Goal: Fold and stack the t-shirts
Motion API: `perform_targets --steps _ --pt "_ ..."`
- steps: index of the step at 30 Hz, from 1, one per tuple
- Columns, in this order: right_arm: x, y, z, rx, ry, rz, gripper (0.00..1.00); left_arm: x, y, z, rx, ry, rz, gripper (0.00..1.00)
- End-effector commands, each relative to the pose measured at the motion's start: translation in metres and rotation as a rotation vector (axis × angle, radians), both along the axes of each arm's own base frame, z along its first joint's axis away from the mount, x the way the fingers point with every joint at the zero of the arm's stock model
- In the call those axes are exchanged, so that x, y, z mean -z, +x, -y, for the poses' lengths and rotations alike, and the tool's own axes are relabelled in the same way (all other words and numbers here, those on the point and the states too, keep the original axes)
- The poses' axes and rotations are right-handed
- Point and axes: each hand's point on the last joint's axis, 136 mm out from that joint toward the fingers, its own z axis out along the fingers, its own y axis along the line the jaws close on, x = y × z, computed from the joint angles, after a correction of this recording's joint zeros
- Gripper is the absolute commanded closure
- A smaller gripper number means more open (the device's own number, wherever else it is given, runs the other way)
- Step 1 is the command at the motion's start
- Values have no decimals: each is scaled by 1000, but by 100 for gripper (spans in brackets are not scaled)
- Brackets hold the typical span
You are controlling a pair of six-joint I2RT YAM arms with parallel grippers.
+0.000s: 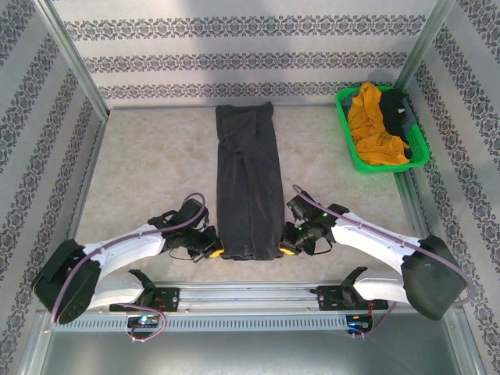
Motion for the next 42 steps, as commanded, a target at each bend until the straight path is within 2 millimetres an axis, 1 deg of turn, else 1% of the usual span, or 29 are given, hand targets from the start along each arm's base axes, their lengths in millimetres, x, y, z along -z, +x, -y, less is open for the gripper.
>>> perform_targets --steps 1,3,6,8,12,15,17,20,22,24,25,26,27,28,29,31,33,34,36,38,40,42 --pt "-21 6 -2 11 26 17 100 -18 10 2 -25 9 68 100" --pt "-29 21 -4 36 46 40 100 -30 28 3 -64 11 135 100" --pt "-44 53 -7 56 62 88 100 -47 61 2 -144 9 227 100" --pt "-54 79 -8 66 73 127 100 -59 87 -1 -209 -6 279 100" --pt "-72 134 -10 90 83 188 100 -83 149 -7 -308 -44 361 100" --pt "-81 173 -10 118 87 231 100 -92 192 -12 -329 -37 400 100" --pt "-83 199 -9 137 85 250 100 -93 219 -17 -345 -40 413 100" --pt "-81 236 -9 162 74 268 100 -88 260 -23 -367 -51 418 100" --pt "-71 259 -8 173 56 260 100 -84 287 -24 -366 -56 424 100" --pt "-63 280 -7 187 49 258 100 -72 309 -22 -355 -56 407 100" --pt "-53 289 -6 195 43 241 100 -65 320 -21 -354 -55 395 100" --pt "-46 297 -7 200 45 230 100 -59 328 -20 -353 -55 389 96" --pt "-40 307 -9 200 61 222 97 -52 336 -20 -351 -51 376 85" --pt "-37 316 -11 195 68 217 84 -48 344 -21 -352 -48 370 72" --pt "-35 323 -10 180 57 224 72 -44 348 -24 -358 -36 366 66" --pt "-43 333 -9 154 63 259 59 -46 350 -32 -372 4 377 54" --pt "-57 336 -7 134 69 300 51 -53 341 -38 -370 41 386 44" --pt "-64 333 -3 125 54 315 40 -58 333 -38 -367 53 396 39" --pt "-68 321 7 122 26 319 39 -54 306 -42 -361 81 372 39" --pt "-61 298 15 127 6 296 39 -43 271 -46 -377 93 317 39" --pt "-53 275 19 149 17 275 39 -32 239 -49 -409 87 261 40" --pt "-42 251 20 180 43 242 40 -24 214 -49 -455 59 221 40"
